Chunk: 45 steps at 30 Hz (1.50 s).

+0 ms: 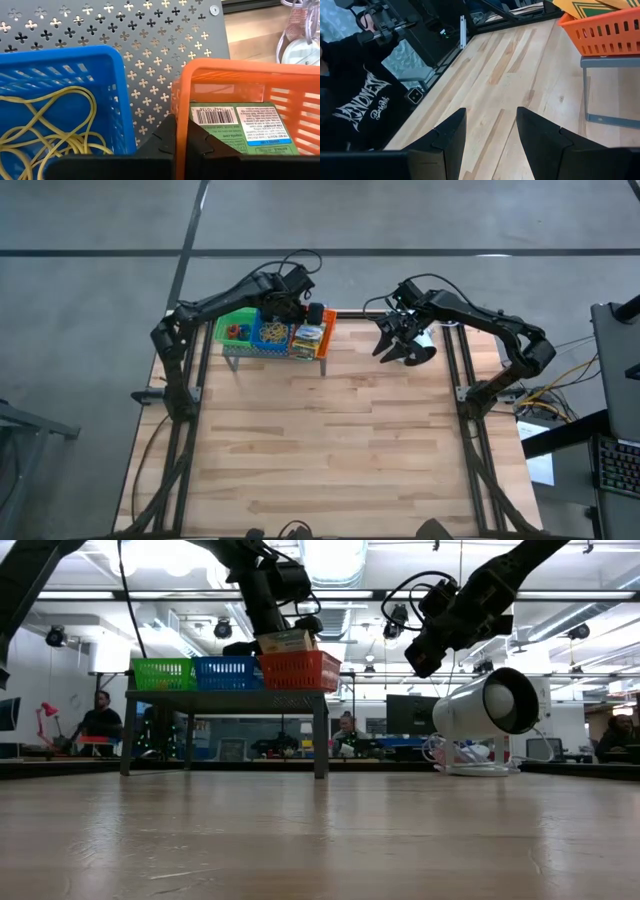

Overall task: Pick & Place Office Desk Supplies
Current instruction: Put the orange bin on the shelf

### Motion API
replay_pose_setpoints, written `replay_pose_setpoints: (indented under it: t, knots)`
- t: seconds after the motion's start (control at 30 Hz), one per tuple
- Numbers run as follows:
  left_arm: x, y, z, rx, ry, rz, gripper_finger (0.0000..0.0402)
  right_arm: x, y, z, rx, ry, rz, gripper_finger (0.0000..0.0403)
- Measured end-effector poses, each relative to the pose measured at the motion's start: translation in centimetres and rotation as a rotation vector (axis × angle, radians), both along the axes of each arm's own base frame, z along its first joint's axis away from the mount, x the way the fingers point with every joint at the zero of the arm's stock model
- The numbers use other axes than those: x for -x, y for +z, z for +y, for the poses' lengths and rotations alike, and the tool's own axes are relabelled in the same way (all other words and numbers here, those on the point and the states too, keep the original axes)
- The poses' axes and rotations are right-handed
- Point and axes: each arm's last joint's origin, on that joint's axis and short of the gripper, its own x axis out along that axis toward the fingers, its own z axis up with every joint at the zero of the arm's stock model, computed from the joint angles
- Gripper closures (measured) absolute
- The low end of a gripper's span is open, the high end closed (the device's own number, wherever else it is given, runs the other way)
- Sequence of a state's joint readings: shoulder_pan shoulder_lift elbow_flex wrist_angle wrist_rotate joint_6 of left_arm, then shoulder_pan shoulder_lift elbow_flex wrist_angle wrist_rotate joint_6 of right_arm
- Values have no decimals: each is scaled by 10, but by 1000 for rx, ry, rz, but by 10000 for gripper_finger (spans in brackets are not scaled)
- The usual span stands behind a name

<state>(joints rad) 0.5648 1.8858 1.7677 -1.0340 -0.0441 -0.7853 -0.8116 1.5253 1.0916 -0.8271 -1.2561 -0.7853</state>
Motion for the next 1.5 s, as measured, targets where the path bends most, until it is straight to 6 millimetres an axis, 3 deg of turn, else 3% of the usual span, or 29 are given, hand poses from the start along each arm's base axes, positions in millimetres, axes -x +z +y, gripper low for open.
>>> replay_pose_setpoints:
  t: [1.07,1.5]
  knots:
    - [5,-2,-2,29,93,42,389,0,0,0,4,-1,-1,232]
    - [6,-2,-2,27,88,45,299,0,0,0,3,0,-1,232]
